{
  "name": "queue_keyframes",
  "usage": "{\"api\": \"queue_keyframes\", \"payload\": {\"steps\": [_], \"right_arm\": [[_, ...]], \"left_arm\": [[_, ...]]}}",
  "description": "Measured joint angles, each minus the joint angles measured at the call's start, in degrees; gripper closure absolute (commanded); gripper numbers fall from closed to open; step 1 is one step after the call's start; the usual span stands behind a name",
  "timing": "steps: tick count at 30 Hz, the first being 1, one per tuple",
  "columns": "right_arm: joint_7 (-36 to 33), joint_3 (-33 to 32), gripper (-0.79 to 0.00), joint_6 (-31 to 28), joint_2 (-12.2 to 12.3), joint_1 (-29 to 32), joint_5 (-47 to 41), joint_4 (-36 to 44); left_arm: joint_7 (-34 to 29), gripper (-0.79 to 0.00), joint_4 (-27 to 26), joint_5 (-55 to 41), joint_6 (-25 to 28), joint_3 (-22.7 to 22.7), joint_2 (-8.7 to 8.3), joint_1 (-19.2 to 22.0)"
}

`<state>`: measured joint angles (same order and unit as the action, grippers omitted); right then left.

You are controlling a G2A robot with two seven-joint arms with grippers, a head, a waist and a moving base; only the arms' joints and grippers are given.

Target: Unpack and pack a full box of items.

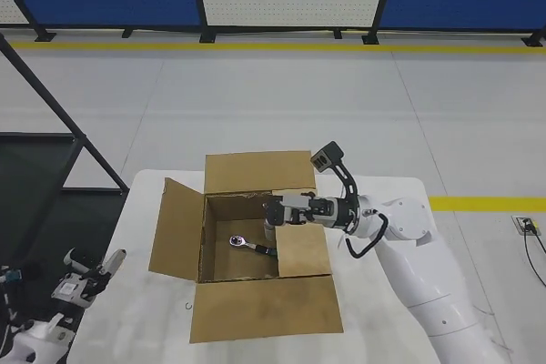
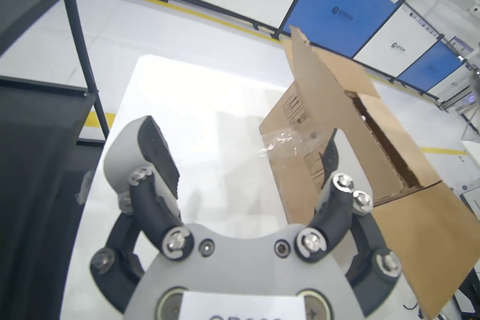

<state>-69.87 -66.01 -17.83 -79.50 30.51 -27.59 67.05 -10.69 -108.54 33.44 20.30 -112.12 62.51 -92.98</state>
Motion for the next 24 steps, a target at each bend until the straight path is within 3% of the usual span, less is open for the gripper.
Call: {"api": "queue_keyframes", "payload": {"steps": [7,13,18,24], "right_arm": [[-0.38,-0.12,-0.785,-0.36,0.31,0.18,-0.20,-0.20],[-1.50,-2.51,-0.785,-2.06,1.26,2.67,-0.55,2.10],[-2.08,-6.43,-0.785,-3.33,2.67,7.50,0.35,7.39],[-1.46,-13.27,-0.785,-2.76,4.68,15.55,1.79,15.20]], "left_arm": [[0.31,-0.785,-7.92,-6.47,2.05,-5.70,0.09,-2.75],[-6.97,-0.785,-15.26,-15.26,3.97,-6.35,-0.44,-1.02],[-16.13,-0.785,-18.33,-17.12,0.64,-1.45,-1.45,5.81],[-25.31,-0.785,-14.49,-19.49,-6.57,12.30,-2.05,18.24]]}}
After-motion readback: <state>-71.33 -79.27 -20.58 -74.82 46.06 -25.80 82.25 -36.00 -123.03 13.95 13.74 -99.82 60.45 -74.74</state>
